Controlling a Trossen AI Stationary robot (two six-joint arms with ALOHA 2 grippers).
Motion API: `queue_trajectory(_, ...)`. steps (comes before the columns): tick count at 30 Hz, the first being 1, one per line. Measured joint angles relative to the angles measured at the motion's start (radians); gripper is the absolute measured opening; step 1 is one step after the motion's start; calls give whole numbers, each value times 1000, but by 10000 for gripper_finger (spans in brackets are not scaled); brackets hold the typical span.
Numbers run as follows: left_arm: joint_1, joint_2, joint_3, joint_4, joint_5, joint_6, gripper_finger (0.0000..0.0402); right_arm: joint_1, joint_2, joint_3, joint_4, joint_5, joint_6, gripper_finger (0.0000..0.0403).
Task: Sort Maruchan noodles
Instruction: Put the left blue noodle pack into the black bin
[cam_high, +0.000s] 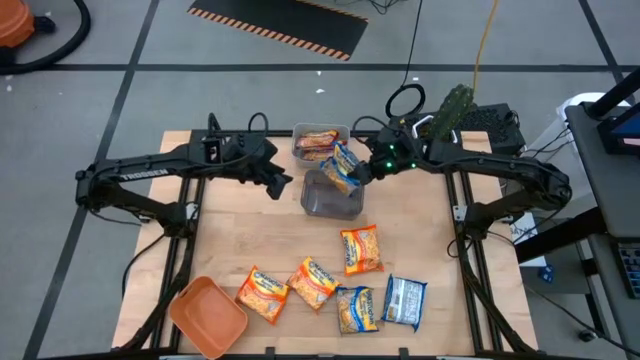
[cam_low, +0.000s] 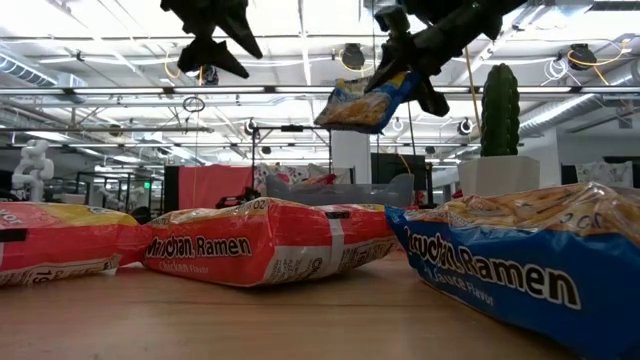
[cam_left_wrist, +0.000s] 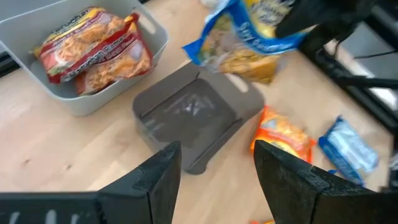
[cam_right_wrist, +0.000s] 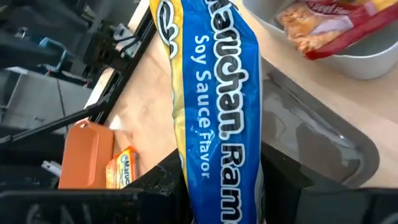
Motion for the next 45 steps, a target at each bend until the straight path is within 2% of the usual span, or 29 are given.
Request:
queue_trajectory(7, 0, -2, 0, 2, 0, 12, 207, 3, 37, 0, -32, 23, -15, 132)
queue_trajectory(12, 0, 15, 0, 15, -13, 16, 207, 11, 76, 0, -30, 15, -94, 132)
queue_trajectory(21, -15, 25, -1, 12, 11, 14, 207, 9, 134, 0, -12, -34, -167, 132)
queue_trajectory(45, -85, 25, -1, 0, 11, 16, 207, 16, 167, 0, 15, -90, -241, 132)
